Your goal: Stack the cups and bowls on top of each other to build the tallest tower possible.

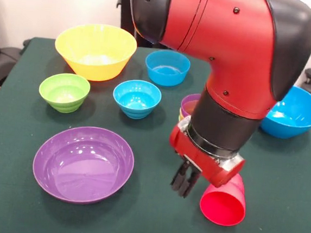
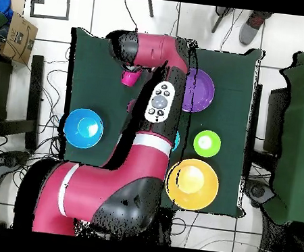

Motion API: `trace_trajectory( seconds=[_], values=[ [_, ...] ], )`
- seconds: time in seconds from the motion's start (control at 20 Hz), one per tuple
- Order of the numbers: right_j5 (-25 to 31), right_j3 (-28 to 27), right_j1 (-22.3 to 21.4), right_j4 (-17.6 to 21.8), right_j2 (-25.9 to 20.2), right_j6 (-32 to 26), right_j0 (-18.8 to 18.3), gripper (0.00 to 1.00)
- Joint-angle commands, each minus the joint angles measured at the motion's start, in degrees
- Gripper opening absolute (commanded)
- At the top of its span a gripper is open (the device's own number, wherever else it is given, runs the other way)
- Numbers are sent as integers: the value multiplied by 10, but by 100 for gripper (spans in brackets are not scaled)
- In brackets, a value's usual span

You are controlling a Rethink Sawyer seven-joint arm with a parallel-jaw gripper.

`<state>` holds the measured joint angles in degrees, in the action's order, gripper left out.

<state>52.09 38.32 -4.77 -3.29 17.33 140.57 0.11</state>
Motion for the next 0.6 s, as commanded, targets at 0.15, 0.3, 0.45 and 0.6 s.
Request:
trace_trajectory(
  seconds=[0.15,0.3,0.45,0.6],
  values=[
    [260,-138,66,49,57,-46,13,0],
    [274,-146,70,39,63,-31,14,0],
    [297,-157,73,33,71,-21,15,0],
    [330,-172,80,23,78,-2,16,0]
  ],
)
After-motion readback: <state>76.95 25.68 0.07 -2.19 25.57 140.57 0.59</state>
